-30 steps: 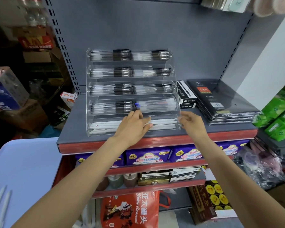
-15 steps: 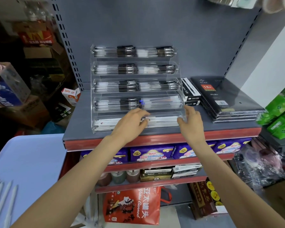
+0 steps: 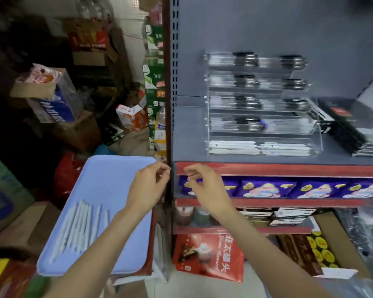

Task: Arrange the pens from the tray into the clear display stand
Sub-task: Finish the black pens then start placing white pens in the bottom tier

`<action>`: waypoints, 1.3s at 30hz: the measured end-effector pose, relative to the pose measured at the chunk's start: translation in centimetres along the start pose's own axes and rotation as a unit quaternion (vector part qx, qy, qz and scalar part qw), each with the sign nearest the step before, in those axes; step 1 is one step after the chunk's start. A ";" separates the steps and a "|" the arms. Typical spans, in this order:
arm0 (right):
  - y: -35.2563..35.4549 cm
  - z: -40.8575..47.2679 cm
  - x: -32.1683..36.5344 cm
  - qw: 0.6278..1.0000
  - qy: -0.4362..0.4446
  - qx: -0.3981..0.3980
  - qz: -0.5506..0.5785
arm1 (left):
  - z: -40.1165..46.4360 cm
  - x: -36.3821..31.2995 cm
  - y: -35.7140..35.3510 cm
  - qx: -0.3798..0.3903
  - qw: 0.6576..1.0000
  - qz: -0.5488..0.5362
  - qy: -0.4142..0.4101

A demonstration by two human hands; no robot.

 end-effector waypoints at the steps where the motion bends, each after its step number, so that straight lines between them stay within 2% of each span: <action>1: -2.5 -0.2 1.2 1.000 0.000 0.018 0.000 | -0.8 2.2 1.8 0.003 1.000 0.013 0.011; 5: -12.6 -1.3 4.3 0.996 -0.037 0.079 0.008 | -3.8 11.7 8.2 0.027 0.995 0.066 0.070; 9: -21.0 -2.4 4.9 0.982 -0.114 0.141 -0.045 | -6.5 19.1 11.7 0.117 0.973 0.164 0.110; 13: -25.6 -3.2 5.7 0.954 -0.186 0.175 -0.156 | -7.8 23.6 12.8 0.216 0.951 0.207 0.081; 16: -27.1 -3.0 7.2 0.942 -0.197 0.160 -0.219 | -8.2 25.0 13.0 0.274 0.934 0.224 0.051; 23: -28.7 -1.2 8.9 0.915 -0.228 0.195 -0.270 | -8.1 25.8 13.3 0.286 0.934 0.211 0.033; 27: -27.9 -0.7 8.4 0.918 -0.237 0.191 -0.252 | -7.3 24.9 13.9 0.241 0.958 0.153 0.030; 30: -27.3 0.1 7.8 0.933 -0.232 0.188 -0.201 | -6.5 23.6 14.3 0.222 0.969 0.106 0.035; 31: -26.8 0.4 7.8 0.945 -0.235 0.173 -0.150 | -6.1 23.0 14.3 0.226 0.970 0.085 0.040; 33: -25.0 0.8 8.3 0.961 -0.247 0.120 0.027 | -5.4 21.3 14.0 0.244 0.968 0.017 0.060; 35: -22.2 1.0 9.3 0.943 -0.242 0.057 0.221 | -4.5 19.0 13.2 0.268 0.958 -0.061 0.077; 36: -20.5 1.0 9.7 0.932 -0.232 0.028 0.276 | -4.0 17.6 12.8 0.271 0.955 -0.092 0.078; 39: -15.1 1.2 9.9 0.921 -0.201 -0.047 0.331 | -2.1 12.8 11.4 0.260 0.949 -0.170 0.059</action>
Point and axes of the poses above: each hand's wrist, its own z-axis towards the middle knuckle, its own y-axis out of the back of the hand, x = y × z, the point moved 3 cm from there along z, towards the middle knuckle, and after that the axes turned 9 degrees about -z, right-handed, at the moved point
